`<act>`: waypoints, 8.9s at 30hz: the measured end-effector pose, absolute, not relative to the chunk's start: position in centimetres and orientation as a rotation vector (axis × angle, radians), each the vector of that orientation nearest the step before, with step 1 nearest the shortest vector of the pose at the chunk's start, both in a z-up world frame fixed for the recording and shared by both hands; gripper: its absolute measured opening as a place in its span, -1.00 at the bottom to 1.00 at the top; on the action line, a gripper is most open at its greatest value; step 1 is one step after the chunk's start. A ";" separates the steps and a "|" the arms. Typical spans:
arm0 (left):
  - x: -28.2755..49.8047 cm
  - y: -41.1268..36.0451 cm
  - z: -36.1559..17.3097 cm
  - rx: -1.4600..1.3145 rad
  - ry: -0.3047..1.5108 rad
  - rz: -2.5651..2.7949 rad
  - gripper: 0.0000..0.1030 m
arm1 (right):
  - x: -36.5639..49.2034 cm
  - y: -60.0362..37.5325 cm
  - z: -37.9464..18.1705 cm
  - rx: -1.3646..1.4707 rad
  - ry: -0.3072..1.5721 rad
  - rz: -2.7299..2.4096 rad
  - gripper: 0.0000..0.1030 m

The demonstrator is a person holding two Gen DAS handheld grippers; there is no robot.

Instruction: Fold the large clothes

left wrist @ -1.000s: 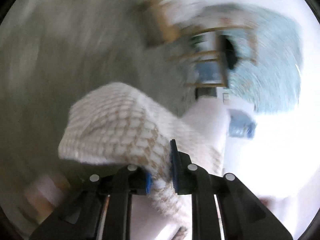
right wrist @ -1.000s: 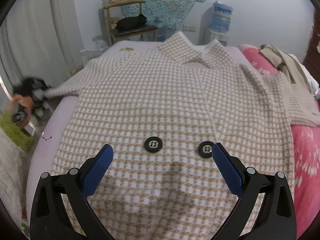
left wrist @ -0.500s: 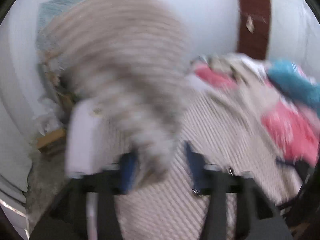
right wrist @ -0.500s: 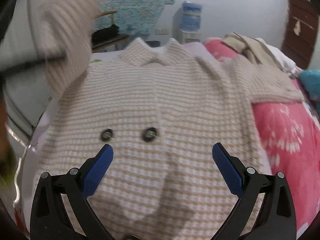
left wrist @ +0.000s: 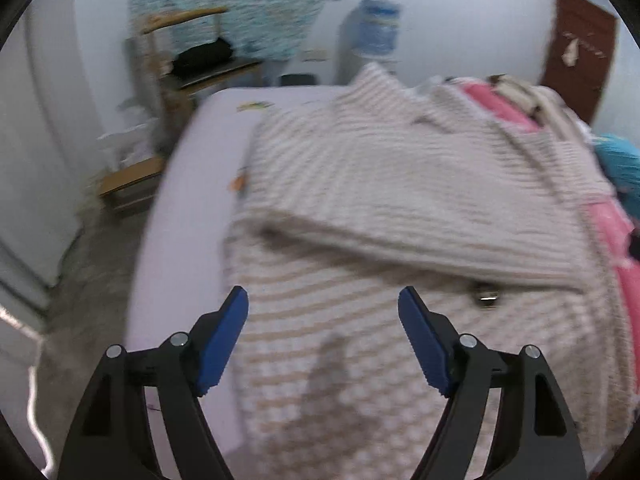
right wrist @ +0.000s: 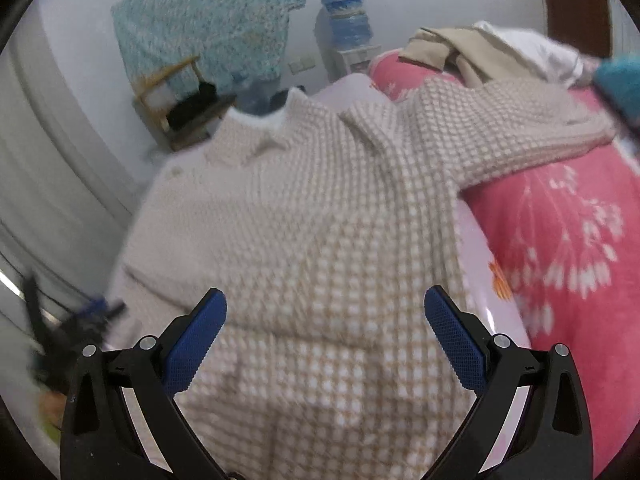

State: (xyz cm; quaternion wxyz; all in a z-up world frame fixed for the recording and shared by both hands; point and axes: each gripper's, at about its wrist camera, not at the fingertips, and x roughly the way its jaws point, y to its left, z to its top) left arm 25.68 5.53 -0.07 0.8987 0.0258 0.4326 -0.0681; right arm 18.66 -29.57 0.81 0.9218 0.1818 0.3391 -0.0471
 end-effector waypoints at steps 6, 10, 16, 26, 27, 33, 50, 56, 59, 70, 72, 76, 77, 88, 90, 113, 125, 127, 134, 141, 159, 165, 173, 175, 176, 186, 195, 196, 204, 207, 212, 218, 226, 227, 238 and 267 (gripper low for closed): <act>28.7 5.4 -1.9 0.133 0.901 -0.045 0.38 | 23.0 -32.9 -0.3 0.548 0.802 0.028 0.37; 30.9 6.1 -2.4 0.170 0.907 0.032 0.26 | 26.7 -34.1 -3.3 0.564 0.949 -0.004 0.00; 33.1 8.5 -3.2 0.122 0.922 0.095 0.19 | 28.7 -33.0 -3.8 0.473 0.999 -0.042 -0.43; 33.7 10.6 -3.7 -0.017 0.934 0.101 0.19 | 35.0 -27.1 7.0 0.234 0.806 -0.018 -0.89; 33.7 10.6 -3.7 -0.026 0.933 0.106 0.19 | 35.4 -25.9 9.5 0.197 0.736 0.001 -0.89; 33.2 11.3 -3.6 -0.087 0.922 0.137 0.19 | 35.6 -25.8 14.1 0.176 0.528 0.062 -0.89; 33.1 9.7 -3.4 0.032 0.905 0.150 0.19 | 41.7 -23.8 7.3 0.026 0.799 -0.004 0.05; 32.8 10.1 -3.8 -0.024 0.893 0.176 0.19 | 49.2 -12.3 3.4 -0.014 0.981 0.435 0.10; 32.5 10.2 -3.9 -0.044 0.887 0.180 0.19 | 52.7 -9.0 1.5 -0.039 1.027 0.510 0.10; 32.4 10.8 -4.0 -0.101 0.868 0.172 0.19 | 54.4 -4.9 -1.7 -0.244 1.083 0.497 -0.86; 32.3 10.8 -4.0 -0.105 0.865 0.175 0.19 | 53.8 -4.5 -1.3 -0.306 1.036 0.469 -0.88; 32.2 11.1 -4.0 -0.112 0.867 0.193 0.19 | 54.7 -2.6 -0.1 -0.338 0.991 0.466 -0.89; 32.2 11.1 -4.0 -0.111 0.868 0.197 0.19 | 55.2 -1.8 -0.3 -0.353 0.992 0.468 -0.89; 32.0 10.8 -3.9 -0.093 0.877 0.194 0.19 | 50.5 -11.7 5.8 -0.137 0.864 0.353 0.11; 32.0 11.0 -3.9 -0.095 0.877 0.194 0.19 | 47.8 -18.0 7.4 -0.012 0.847 0.264 0.12; 31.0 10.8 -3.3 -0.073 0.887 0.184 0.19 | 41.9 -30.6 -1.1 0.113 0.982 -0.054 -0.68; 36.1 7.1 3.2 -0.144 0.854 -0.168 0.18 | 37.5 -21.9 -0.5 -0.151 0.859 0.088 0.08; 39.2 6.3 2.0 -0.143 0.899 -0.158 0.18 | 38.1 -21.8 -2.3 -0.149 0.901 0.083 0.12; 45.7 7.7 -2.4 -0.202 1.012 -0.116 0.17 | 37.0 -23.9 -1.5 -0.088 0.919 0.119 0.13; 46.8 6.3 -0.6 -0.164 0.978 -0.120 0.17 | 40.7 -24.6 1.8 -0.034 0.858 0.091 0.17; 41.5 1.3 -1.3 0.018 1.012 -0.055 0.41 | 38.0 -21.0 -1.8 -0.161 0.944 0.028 0.40; 39.5 0.3 -3.3 0.112 0.952 -0.009 0.54 | 34.3 -23.7 1.0 0.009 0.920 0.019 0.47; 39.6 0.2 -3.5 0.091 0.937 -0.009 0.61 | 28.2 -34.6 3.4 0.219 0.890 -0.141 0.49; 39.2 0.4 -3.6 0.088 0.931 -0.009 0.63 | 26.8 -37.9 4.1 0.300 0.876 -0.188 0.49; 39.4 0.5 -3.7 0.087 0.931 -0.009 0.63 | 26.1 -40.4 4.5 0.361 0.856 -0.220 0.49; 39.3 0.4 -3.7 0.078 0.922 -0.017 0.69 | 22.1 -57.8 5.1 0.712 0.679 -0.460 0.48; 39.5 0.2 -3.7 0.077 0.929 -0.013 0.73 | 23.4 -65.9 2.7 0.892 0.640 -0.545 0.08; 39.5 0.2 -3.7 0.077 0.930 -0.012 0.73 | 23.7 -66.3 2.3 0.897 0.641 -0.555 0.05; 39.7 0.1 -3.8 0.079 0.933 -0.012 0.74 | 25.2 -68.3 -0.6 0.903 0.652 -0.594 -0.23; 39.6 0.1 -3.8 0.080 0.935 -0.013 0.74 | 25.4 -68.5 -0.8 0.885 0.643 -0.597 -0.35; 39.7 0.0 -3.9 0.080 0.937 -0.011 0.74 | 25.0 -68.0 0.3 0.862 0.610 -0.573 -0.82; 39.7 0.1 -3.9 0.081 0.937 -0.013 0.74 | 23.5 -65.0 5.0 0.707 0.532 -0.581 -0.87; 39.9 0.0 -3.6 0.085 0.965 -0.008 0.74 | 22.5 -59.1 13.4 0.517 0.421 -0.529 -0.88; 39.9 0.2 -3.4 0.081 0.967 -0.008 0.74 | 22.7 -57.9 14.7 0.482 0.408 -0.513 -0.88; 36.7 2.7 -0.3 0.031 0.907 -0.035 0.68 | 27.0 -44.3 23.5 0.231 0.350 -0.323 -0.88; 39.3 8.5 2.0 -0.192 0.881 -0.198 0.13 | 38.4 -36.9 6.8 0.292 0.836 0.010 0.38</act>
